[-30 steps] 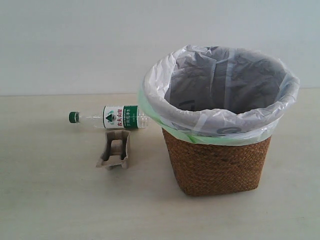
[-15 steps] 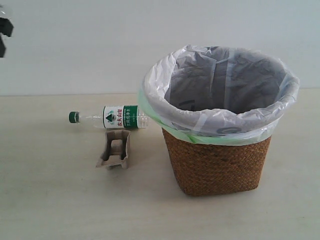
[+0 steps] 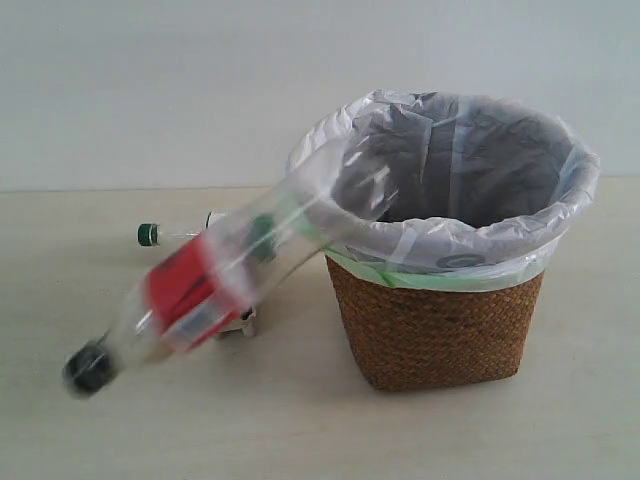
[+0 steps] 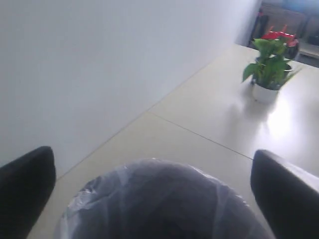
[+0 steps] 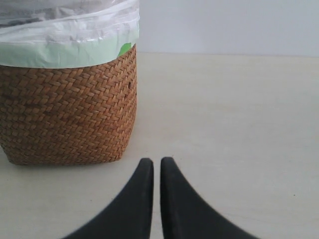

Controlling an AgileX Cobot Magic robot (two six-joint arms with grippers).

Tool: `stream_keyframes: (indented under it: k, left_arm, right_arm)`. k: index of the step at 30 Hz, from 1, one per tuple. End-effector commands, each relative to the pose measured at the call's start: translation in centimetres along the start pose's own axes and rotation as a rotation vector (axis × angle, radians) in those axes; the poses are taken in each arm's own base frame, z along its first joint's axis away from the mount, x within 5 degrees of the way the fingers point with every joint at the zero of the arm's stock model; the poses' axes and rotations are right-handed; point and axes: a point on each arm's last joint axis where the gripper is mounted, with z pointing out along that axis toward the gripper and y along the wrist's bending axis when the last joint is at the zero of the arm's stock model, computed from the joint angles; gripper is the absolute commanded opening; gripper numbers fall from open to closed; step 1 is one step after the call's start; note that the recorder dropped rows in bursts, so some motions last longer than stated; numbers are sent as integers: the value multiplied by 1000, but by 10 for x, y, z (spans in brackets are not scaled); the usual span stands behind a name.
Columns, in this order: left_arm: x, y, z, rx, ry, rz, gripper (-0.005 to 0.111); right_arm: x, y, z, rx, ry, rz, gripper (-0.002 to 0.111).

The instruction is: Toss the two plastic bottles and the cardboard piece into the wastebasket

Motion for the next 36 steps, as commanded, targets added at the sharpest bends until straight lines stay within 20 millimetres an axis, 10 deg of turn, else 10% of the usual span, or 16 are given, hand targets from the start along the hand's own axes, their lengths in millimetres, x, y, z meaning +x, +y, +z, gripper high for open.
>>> stream_keyframes:
  k: [1, 11, 30, 36]
  left_arm:
    - [10, 4, 5, -38, 74, 18, 107]
    - [80, 46, -43, -435, 994, 207, 107]
    - [191, 58, -9, -296, 1086, -93, 107]
    - [198, 62, -20, -328, 1237, -43, 107]
  right_arm:
    - [-1, 0, -1, 1, -14, -11, 2]
    - [-1, 0, -1, 1, -14, -11, 2]
    - [-1, 0, -1, 1, -14, -11, 2]
    - [-1, 0, -1, 1, -14, -11, 2]
